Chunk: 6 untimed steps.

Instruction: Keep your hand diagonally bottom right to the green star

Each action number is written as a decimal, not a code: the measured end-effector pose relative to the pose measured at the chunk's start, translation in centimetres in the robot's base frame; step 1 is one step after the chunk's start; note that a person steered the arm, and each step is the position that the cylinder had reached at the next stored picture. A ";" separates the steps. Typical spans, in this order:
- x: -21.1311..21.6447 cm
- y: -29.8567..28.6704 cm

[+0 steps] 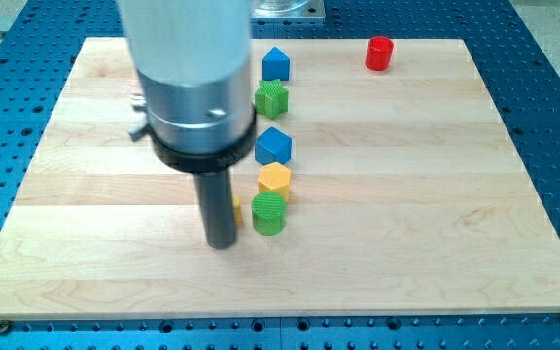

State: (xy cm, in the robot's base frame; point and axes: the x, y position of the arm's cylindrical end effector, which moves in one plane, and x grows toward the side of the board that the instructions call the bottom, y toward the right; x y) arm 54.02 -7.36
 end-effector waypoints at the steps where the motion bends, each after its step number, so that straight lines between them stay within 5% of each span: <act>1: -4.7 0.4; 2: -8.4 0.1; 3: -4.6 -0.8; 6: -13.1 0.9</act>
